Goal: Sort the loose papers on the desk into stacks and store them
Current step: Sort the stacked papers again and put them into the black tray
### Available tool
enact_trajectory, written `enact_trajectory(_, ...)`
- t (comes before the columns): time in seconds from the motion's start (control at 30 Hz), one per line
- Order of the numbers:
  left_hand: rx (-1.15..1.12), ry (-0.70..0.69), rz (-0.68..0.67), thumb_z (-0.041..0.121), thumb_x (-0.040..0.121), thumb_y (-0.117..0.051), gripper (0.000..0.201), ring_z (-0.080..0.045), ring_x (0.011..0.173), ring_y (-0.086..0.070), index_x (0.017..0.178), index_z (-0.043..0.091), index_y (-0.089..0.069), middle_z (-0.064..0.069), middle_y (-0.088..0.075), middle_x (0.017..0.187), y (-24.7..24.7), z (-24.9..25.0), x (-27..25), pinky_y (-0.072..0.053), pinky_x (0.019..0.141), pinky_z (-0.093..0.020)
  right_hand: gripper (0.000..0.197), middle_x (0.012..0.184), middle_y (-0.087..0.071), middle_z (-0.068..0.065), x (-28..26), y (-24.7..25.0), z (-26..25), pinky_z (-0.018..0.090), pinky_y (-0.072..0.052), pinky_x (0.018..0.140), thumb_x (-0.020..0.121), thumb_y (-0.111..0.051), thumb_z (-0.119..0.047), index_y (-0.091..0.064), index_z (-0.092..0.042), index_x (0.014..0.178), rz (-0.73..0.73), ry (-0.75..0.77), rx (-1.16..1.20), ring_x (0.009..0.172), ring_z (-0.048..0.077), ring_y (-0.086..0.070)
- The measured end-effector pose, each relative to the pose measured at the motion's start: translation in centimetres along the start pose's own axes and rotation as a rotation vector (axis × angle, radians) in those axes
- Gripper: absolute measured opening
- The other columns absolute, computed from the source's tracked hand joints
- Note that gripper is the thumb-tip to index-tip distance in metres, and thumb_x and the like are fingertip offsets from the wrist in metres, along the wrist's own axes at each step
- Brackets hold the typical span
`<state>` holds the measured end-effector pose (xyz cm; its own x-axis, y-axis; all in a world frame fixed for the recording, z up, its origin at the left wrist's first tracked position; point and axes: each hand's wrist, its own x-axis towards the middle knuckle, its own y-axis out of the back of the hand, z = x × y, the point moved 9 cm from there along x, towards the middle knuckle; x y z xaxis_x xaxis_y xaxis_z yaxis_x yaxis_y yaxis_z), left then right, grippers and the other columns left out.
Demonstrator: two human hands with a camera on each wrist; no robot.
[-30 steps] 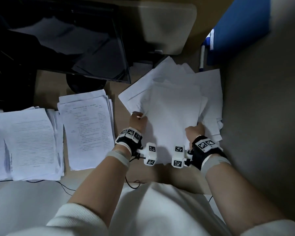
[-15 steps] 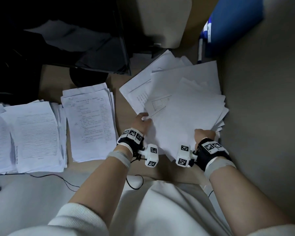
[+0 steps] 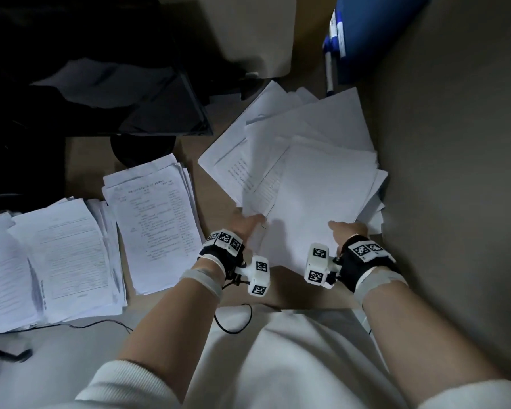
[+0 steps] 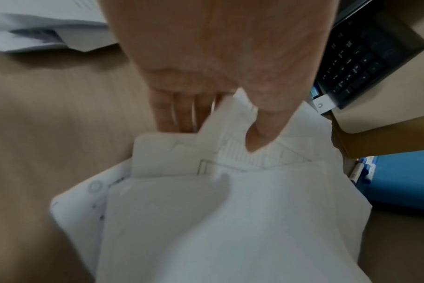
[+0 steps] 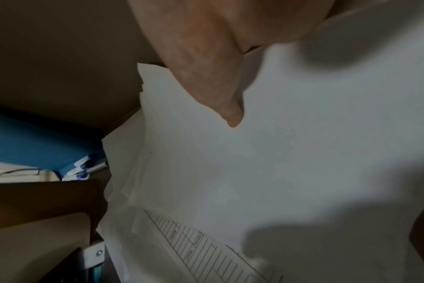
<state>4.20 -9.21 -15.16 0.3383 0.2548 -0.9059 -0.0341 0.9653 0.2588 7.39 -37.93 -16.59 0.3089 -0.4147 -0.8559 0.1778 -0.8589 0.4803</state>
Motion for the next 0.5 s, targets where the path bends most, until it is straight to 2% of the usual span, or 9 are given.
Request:
enact_trajectory(0.07, -0.122, -0.122, 0.121, 0.019, 0.079, -0.076, 0.062, -0.026, 0.101, -0.062, 0.132, 0.007, -0.046, -0.008, -0.061, 0.124, 1.8, 1.8, 0.3, -0.055, 0.081, -0.035, 0.03, 0.114, -0.067, 0.013, 0.0, 0.6, -0.4, 0.037, -0.053, 0.086, 0.089, -0.062, -0.015, -0.061, 0.002, 0.113, 0.072, 0.024, 0.016, 0.098, 0.033, -0.065)
enact_trajectory(0.1, -0.122, -0.167, 0.128, 0.017, 0.086, -0.072, 0.061, -0.023, 0.106, -0.059, 0.138, 0.01, -0.043, -0.003, -0.057, 0.125, 2.2, 2.8, 0.3, -0.051, 0.083, -0.03, 0.029, 0.109, -0.066, 0.012, -0.1, 0.7, -0.6, 0.037, -0.052, 0.084, 0.09, -0.06, -0.013, -0.06, 0.002, 0.114, 0.088, 0.031, 0.035, 0.094, 0.032, -0.063)
enact_trajectory(0.13, -0.081, -0.224, 0.125, 0.019, 0.09, -0.069, 0.06, -0.022, 0.113, -0.057, 0.143, 0.012, -0.041, -0.003, -0.057, 0.129, 2.4, 4.0, 0.2, -0.046, 0.089, -0.028, 0.031, 0.107, -0.063, 0.012, -0.6, 0.6, -1.0, 0.036, -0.05, 0.083, 0.091, -0.057, -0.012, -0.059, 0.003, 0.118, 0.085, 0.03, 0.056, 0.094, 0.031, -0.061)
enact_trajectory(0.2, 0.073, -0.272, 0.053, 0.029, 0.096, -0.062, 0.058, -0.026, 0.13, -0.051, 0.148, 0.015, -0.04, -0.008, -0.051, 0.146, 1.5, 5.7, 0.9, -0.039, 0.104, -0.031, 0.041, 0.119, -0.061, 0.014, -0.7, 0.4, -1.4, 0.038, -0.048, 0.091, 0.093, -0.056, -0.014, -0.053, 0.002, 0.13, 0.063, 0.032, 0.106, 0.105, 0.033, -0.059)
enact_trajectory(0.27, 0.234, -0.254, -0.011, 0.03, 0.102, -0.053, 0.053, -0.029, 0.138, -0.045, 0.149, 0.012, -0.038, -0.012, -0.043, 0.153, 0.4, 6.1, 1.5, -0.034, 0.111, -0.032, 0.055, 0.131, -0.056, 0.014, -0.8, 0.3, -1.9, 0.04, -0.044, 0.096, 0.093, -0.061, -0.024, -0.045, 0.0, 0.139, 0.051, 0.043, 0.166, 0.114, 0.033, -0.055)
enact_trajectory(0.33, 0.293, -0.212, -0.031, 0.024, 0.105, -0.045, 0.04, -0.03, 0.132, -0.05, 0.143, 0.01, -0.044, -0.013, -0.05, 0.146, -0.3, 5.7, 1.9, -0.038, 0.11, -0.032, 0.069, 0.136, -0.053, 0.015, -0.9, -0.2, -2.4, 0.041, -0.041, 0.094, 0.091, -0.067, -0.032, -0.036, -0.003, 0.144, 0.012, 0.051, 0.174, 0.118, 0.034, -0.053)
enact_trajectory(0.4, 0.356, -0.161, -0.045, 0.024, 0.106, -0.041, 0.035, -0.032, 0.122, -0.057, 0.135, 0.006, -0.05, -0.01, -0.057, 0.135, -0.7, 4.8, 2.0, -0.044, 0.106, -0.035, 0.081, 0.142, -0.049, 0.016, -1.3, -0.8, -3.0, 0.043, -0.04, 0.099, 0.088, -0.072, -0.037, -0.03, -0.003, 0.148, -0.031, 0.058, 0.143, 0.128, 0.035, -0.049)
enact_trajectory(0.47, 0.423, -0.107, -0.098, 0.034, 0.106, -0.04, 0.048, -0.036, 0.127, -0.054, 0.139, 0.0, -0.048, -0.019, -0.054, 0.141, -1.6, 3.6, 2.1, -0.043, 0.108, -0.039, 0.087, 0.145, -0.047, 0.016, -1.7, -1.5, -3.4, 0.045, -0.039, 0.104, 0.085, -0.076, -0.038, -0.03, -0.002, 0.149, -0.069, 0.063, 0.09, 0.131, 0.035, -0.047)
enact_trajectory(0.5, 0.414, -0.069, -0.112, 0.042, 0.105, -0.042, 0.06, -0.036, 0.134, -0.048, 0.145, -0.002, -0.042, -0.02, -0.047, 0.149, -1.8, 2.9, 2.1, -0.039, 0.112, -0.041, 0.082, 0.143, -0.049, 0.015, -1.9, -1.9, -3.6, 0.045, -0.041, 0.102, 0.084, -0.077, -0.035, -0.035, -0.001, 0.146, -0.085, 0.068, 0.046, 0.128, 0.035, -0.05)
